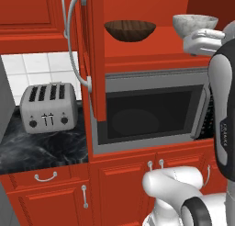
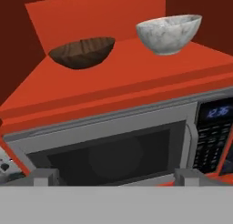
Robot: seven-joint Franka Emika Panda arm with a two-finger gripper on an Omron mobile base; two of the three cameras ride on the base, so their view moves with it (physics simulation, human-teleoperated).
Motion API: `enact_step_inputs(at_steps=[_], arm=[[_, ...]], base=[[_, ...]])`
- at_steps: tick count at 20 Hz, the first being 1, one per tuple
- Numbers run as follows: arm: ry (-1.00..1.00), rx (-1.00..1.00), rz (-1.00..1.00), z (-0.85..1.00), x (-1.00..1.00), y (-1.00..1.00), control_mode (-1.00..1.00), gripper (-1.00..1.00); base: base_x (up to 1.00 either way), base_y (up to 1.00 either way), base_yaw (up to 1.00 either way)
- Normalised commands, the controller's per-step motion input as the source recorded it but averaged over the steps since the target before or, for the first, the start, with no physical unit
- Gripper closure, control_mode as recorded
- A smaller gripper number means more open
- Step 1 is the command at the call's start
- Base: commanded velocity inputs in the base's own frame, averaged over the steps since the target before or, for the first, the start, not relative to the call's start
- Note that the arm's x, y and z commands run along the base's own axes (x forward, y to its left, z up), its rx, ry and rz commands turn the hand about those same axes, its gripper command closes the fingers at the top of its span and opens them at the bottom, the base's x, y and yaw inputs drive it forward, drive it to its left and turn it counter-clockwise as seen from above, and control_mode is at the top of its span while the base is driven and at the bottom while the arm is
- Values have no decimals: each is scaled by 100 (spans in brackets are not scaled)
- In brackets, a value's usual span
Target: Move the bowls from the cabinet to the plates on the dining table.
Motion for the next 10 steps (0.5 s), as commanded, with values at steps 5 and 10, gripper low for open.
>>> enact_step_inputs(at_steps=[5,10], arm=[[0,17,-3,-5,21,0,-100,-100],[-5,19,-5,2,5,0,-100,-100]], base=[[0,0,0],[0,0,0]])
